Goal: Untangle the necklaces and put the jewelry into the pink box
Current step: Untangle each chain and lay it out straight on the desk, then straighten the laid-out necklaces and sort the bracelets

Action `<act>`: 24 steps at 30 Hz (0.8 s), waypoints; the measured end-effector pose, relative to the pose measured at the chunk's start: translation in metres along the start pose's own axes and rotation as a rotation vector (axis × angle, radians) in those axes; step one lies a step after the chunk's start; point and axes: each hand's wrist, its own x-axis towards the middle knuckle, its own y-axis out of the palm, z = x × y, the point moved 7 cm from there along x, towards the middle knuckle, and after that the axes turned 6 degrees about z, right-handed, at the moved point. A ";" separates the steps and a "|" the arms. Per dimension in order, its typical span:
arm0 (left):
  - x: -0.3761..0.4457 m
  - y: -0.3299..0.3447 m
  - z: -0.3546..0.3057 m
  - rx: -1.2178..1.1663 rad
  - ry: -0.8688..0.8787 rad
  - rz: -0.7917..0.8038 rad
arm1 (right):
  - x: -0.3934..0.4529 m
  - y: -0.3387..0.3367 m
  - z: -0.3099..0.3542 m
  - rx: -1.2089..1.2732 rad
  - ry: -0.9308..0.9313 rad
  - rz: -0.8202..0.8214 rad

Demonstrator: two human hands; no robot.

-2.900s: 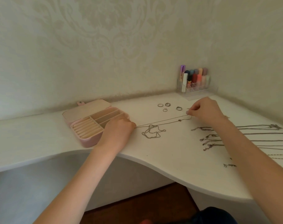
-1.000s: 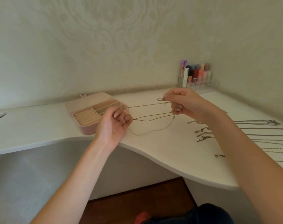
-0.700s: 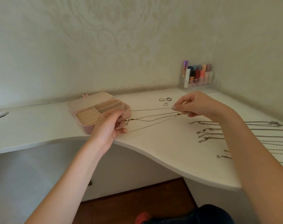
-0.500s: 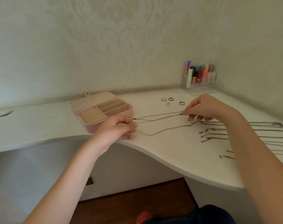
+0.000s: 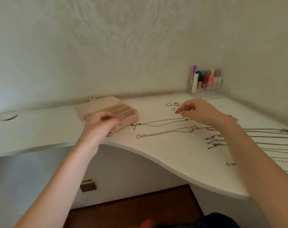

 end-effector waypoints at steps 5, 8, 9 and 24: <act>0.008 -0.075 0.004 0.193 0.116 -0.637 | 0.042 0.052 0.072 -0.069 -0.155 0.024; 0.042 -0.090 0.025 0.418 -0.120 -0.584 | 0.074 0.089 0.111 -0.019 -0.143 0.090; 0.057 -0.089 0.037 0.408 -0.241 -0.502 | 0.085 0.101 0.118 -0.036 -0.113 0.097; 0.078 -0.079 0.043 0.015 0.083 -0.572 | 0.135 0.131 0.113 0.021 0.080 -0.120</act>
